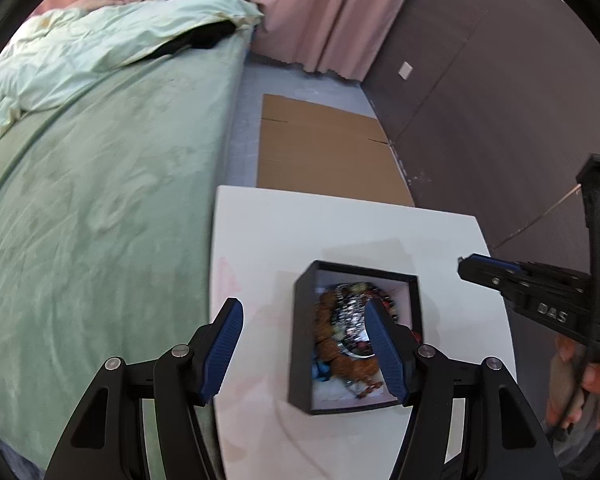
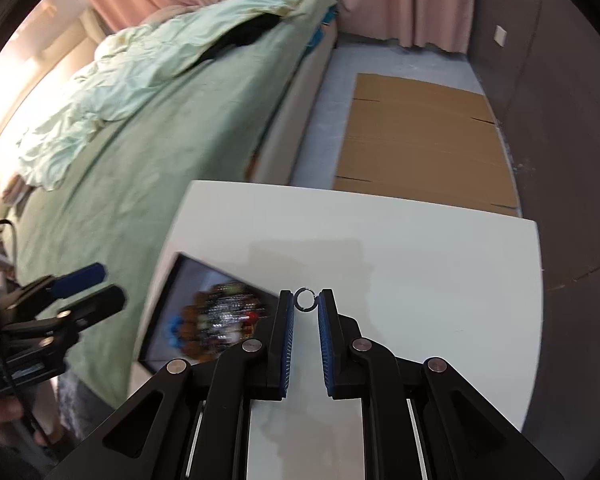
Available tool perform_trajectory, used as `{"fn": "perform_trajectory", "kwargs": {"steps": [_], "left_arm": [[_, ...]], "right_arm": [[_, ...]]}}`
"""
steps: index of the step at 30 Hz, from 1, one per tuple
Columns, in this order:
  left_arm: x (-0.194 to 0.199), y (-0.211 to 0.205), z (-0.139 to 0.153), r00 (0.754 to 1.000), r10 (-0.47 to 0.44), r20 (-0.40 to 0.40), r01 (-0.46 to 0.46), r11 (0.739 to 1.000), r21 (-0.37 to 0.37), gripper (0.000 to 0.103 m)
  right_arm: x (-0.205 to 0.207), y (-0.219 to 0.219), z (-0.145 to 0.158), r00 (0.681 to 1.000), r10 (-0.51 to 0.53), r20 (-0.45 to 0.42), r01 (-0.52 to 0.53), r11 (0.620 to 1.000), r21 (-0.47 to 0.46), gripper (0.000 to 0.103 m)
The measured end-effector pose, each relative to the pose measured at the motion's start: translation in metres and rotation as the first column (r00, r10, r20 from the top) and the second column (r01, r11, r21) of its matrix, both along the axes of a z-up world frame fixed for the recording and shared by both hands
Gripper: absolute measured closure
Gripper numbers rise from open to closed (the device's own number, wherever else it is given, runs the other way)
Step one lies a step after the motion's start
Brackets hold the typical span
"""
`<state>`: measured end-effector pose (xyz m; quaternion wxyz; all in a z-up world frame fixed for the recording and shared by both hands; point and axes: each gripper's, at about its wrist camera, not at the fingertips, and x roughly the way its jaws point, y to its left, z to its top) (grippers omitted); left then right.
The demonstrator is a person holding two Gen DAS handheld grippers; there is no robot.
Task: Organize jewelry
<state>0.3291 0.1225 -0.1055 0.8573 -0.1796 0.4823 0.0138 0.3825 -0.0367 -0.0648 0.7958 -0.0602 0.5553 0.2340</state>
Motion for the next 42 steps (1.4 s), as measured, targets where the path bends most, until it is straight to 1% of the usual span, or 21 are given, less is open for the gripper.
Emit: {"fn": "perform_trajectory", "kwargs": {"steps": [3, 7, 9, 10, 11, 12, 13, 19, 23, 26, 27, 28, 29, 31, 33, 35, 37, 40, 42], "left_arm": [[-0.009, 0.008, 0.001, 1.0, 0.008, 0.009, -0.008, 1.0, -0.005, 0.039], [-0.022, 0.014, 0.006, 1.0, 0.008, 0.022, -0.008, 1.0, -0.001, 0.039], [-0.027, 0.018, 0.008, 1.0, 0.01, 0.026, -0.01, 1.0, 0.002, 0.039], [-0.03, 0.02, 0.009, 1.0, 0.012, 0.029, -0.012, 1.0, 0.003, 0.039], [-0.033, 0.022, 0.011, 0.999, 0.015, 0.032, -0.015, 1.0, 0.003, 0.039], [-0.036, 0.024, 0.013, 0.999, 0.018, 0.036, -0.018, 1.0, 0.002, 0.039], [-0.04, 0.026, 0.015, 0.999, 0.023, 0.042, -0.023, 1.0, 0.0, 0.039], [-0.063, 0.031, 0.031, 0.995, 0.049, 0.087, -0.047, 0.999, -0.024, 0.039], [-0.078, 0.022, 0.048, 0.991, 0.031, 0.127, -0.03, 0.999, -0.011, 0.038], [-0.092, 0.013, 0.063, 0.987, 0.015, 0.162, -0.016, 1.0, 0.007, 0.031], [-0.097, 0.009, 0.069, 0.984, 0.006, 0.178, -0.009, 1.0, 0.015, 0.026], [-0.102, 0.004, 0.075, 0.981, -0.003, 0.196, -0.001, 1.0, 0.021, 0.022], [-0.106, 0.0, 0.079, 0.978, -0.009, 0.208, 0.004, 1.0, 0.024, 0.02], [-0.117, -0.009, 0.09, 0.971, -0.019, 0.238, 0.011, 0.999, 0.034, 0.014], [-0.128, -0.017, 0.099, 0.964, -0.03, 0.263, 0.02, 0.999, 0.041, 0.011], [-0.138, -0.026, 0.108, 0.959, -0.047, 0.279, 0.034, 0.998, 0.048, 0.008], [-0.147, -0.033, 0.114, 0.956, -0.059, 0.289, 0.049, 0.998, 0.043, 0.008], [-0.162, -0.043, 0.124, 0.946, -0.077, 0.314, 0.07, 0.997, 0.035, 0.005], [-0.173, -0.049, 0.131, 0.938, -0.085, 0.337, 0.077, 0.996, 0.037, 0.005]], "right_arm": [[-0.011, 0.011, 0.002, 1.0, 0.018, -0.008, -0.018, 1.0, 0.012, 0.089], [-0.023, 0.025, 0.005, 0.999, 0.037, -0.034, -0.035, 0.998, 0.052, 0.089], [-0.028, 0.029, 0.008, 0.999, 0.032, -0.022, -0.031, 0.999, 0.039, 0.087], [-0.029, 0.03, 0.01, 0.999, 0.028, -0.017, -0.027, 0.999, 0.037, 0.077], [-0.03, 0.028, 0.013, 1.0, 0.021, -0.012, -0.021, 0.999, 0.041, 0.068], [-0.032, 0.026, 0.016, 1.0, 0.011, -0.001, -0.011, 0.999, 0.05, 0.055], [-0.035, 0.024, 0.022, 1.0, 0.002, 0.014, -0.003, 0.998, 0.063, 0.05], [-0.057, 0.009, 0.049, 0.997, -0.024, 0.07, 0.019, 0.997, 0.08, 0.05], [-0.079, -0.004, 0.063, 0.994, -0.045, 0.096, 0.036, 0.995, 0.092, 0.05], [-0.097, -0.016, 0.07, 0.992, -0.065, 0.112, 0.053, 0.993, 0.108, 0.05], [-0.103, -0.02, 0.072, 0.991, -0.073, 0.111, 0.059, 0.991, 0.121, 0.05], [-0.109, -0.025, 0.075, 0.991, -0.08, 0.111, 0.064, 0.988, 0.138, 0.047], [-0.116, -0.029, 0.078, 0.989, -0.088, 0.117, 0.07, 0.986, 0.154, 0.045], [-0.13, -0.038, 0.087, 0.982, -0.103, 0.16, 0.076, 0.984, 0.163, 0.027], [-0.146, -0.046, 0.098, 0.973, -0.113, 0.199, 0.079, 0.982, 0.175, 0.019], [-0.159, -0.055, 0.106, 0.97, -0.129, 0.208, 0.09, 0.978, 0.19, 0.016], [-0.169, -0.063, 0.113, 0.963, -0.148, 0.226, 0.105, 0.976, 0.192, 0.008], [-0.189, -0.08, 0.128, 0.948, -0.19, 0.256, 0.13, 0.964, 0.233, 0.005], [-0.203, -0.089, 0.136, 0.939, -0.206, 0.276, 0.136, 0.958, 0.251, 0.0]]}}
